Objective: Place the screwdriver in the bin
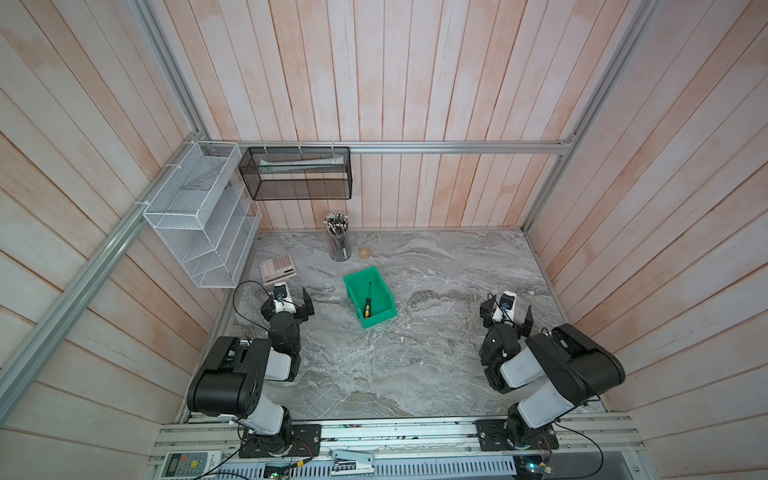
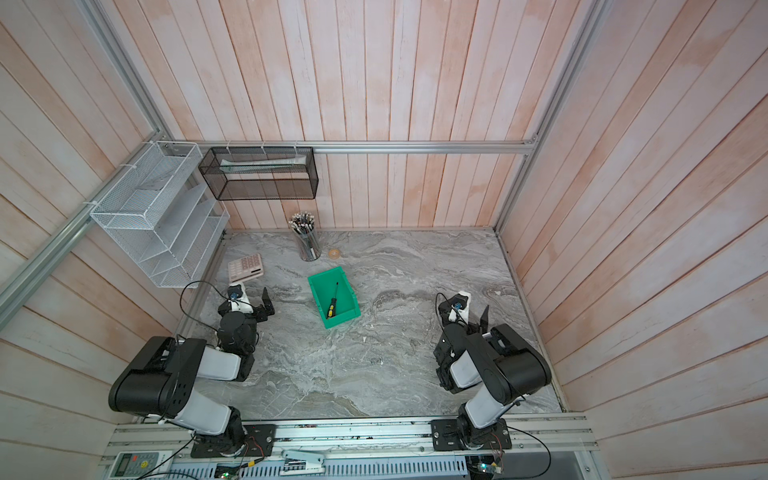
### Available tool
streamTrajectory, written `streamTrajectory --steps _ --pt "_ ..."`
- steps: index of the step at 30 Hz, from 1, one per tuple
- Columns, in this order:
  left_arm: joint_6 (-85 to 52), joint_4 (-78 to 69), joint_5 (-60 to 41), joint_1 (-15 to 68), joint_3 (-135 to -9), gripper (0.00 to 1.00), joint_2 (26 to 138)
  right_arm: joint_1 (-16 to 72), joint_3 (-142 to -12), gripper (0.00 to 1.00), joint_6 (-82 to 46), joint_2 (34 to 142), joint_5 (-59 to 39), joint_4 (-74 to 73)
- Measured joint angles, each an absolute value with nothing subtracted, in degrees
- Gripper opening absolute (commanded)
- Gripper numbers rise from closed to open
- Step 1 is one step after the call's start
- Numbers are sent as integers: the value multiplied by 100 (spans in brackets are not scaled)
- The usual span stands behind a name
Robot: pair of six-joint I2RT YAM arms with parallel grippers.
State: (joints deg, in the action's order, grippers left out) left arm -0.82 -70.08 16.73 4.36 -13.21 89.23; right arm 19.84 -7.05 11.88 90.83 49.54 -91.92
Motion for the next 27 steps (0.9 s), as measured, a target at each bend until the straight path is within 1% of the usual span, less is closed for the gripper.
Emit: streamTrajectory --steps 5,9,11,13,17,27 --pt "-62 -6980 1599 427 -1323 100 8914 1509 -827 98 635 8709 4285 -8718" --pt "-62 -6952 1538 416 -1323 100 8914 746 -1227 98 156 8648 3122 -7859" --pt "-62 -6936 1525 414 -1323 100 8914 447 -1203 98 -5 8748 2622 -7948" --pt "-62 -6934 1522 412 -1328 100 8914 399 -1087 97 -128 8764 2359 -7846" --pt "-62 -6928 1522 412 -1330 100 8914 403 -1076 97 -217 8799 2082 -7717" --pt "-62 -6895 1520 412 -1350 100 8914 425 -1081 98 -283 8799 1949 -7647"
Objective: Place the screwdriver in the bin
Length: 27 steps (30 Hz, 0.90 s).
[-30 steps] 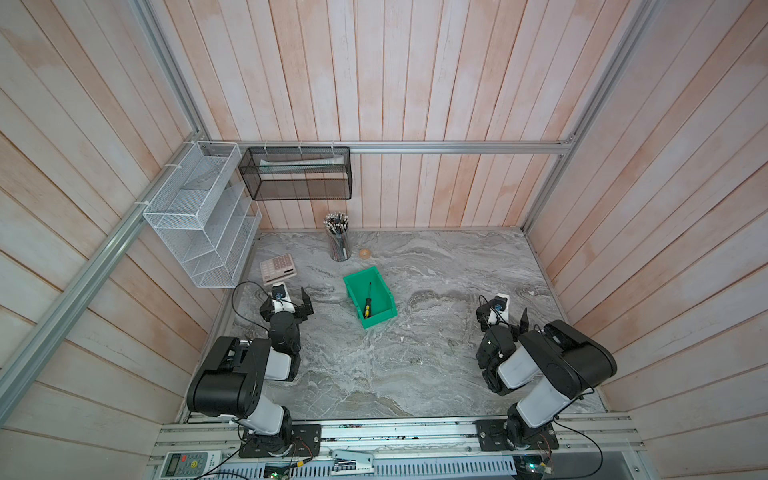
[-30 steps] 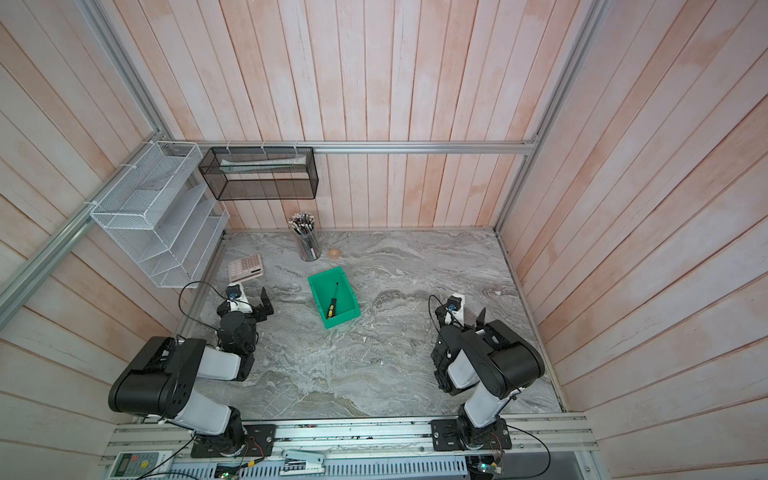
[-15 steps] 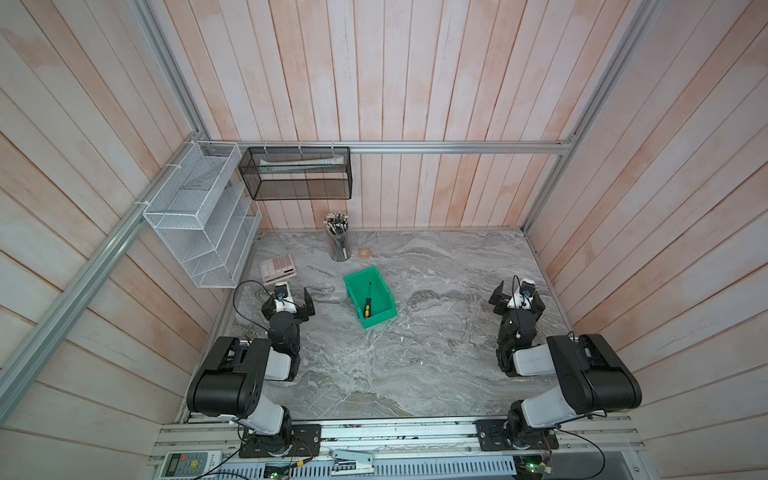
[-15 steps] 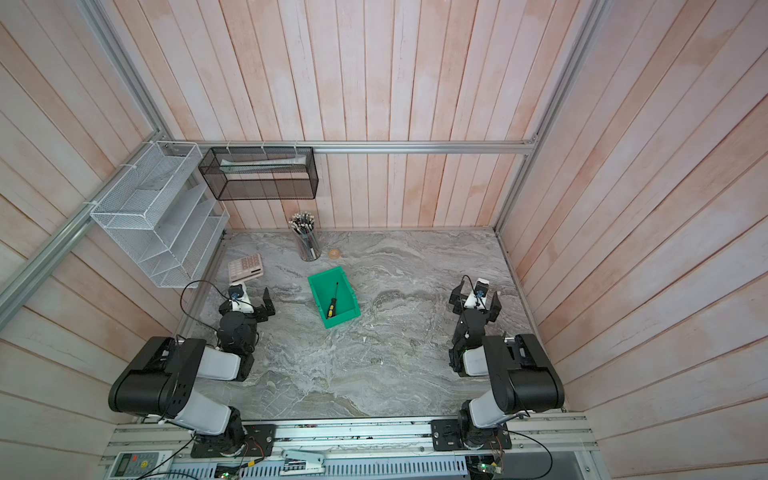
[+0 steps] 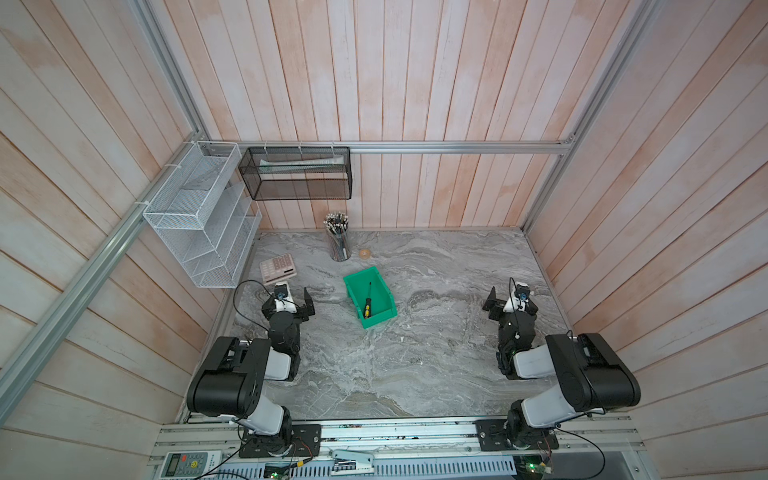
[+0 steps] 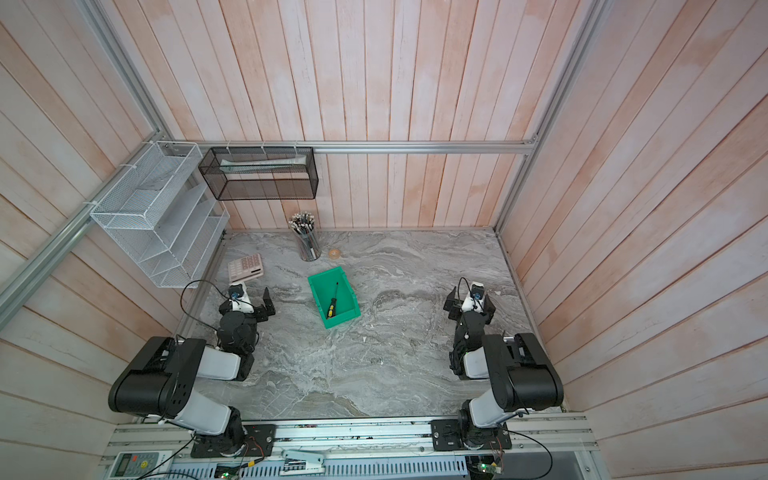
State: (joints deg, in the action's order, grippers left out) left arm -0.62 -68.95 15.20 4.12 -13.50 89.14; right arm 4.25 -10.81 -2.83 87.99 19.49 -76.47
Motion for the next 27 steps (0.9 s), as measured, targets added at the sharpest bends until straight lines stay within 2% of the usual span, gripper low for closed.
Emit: streamTrajectory --steps 27 --pt "-64 -6766 1374 316 -1385 100 8914 425 -1081 98 -285 8799 1940 -7644"
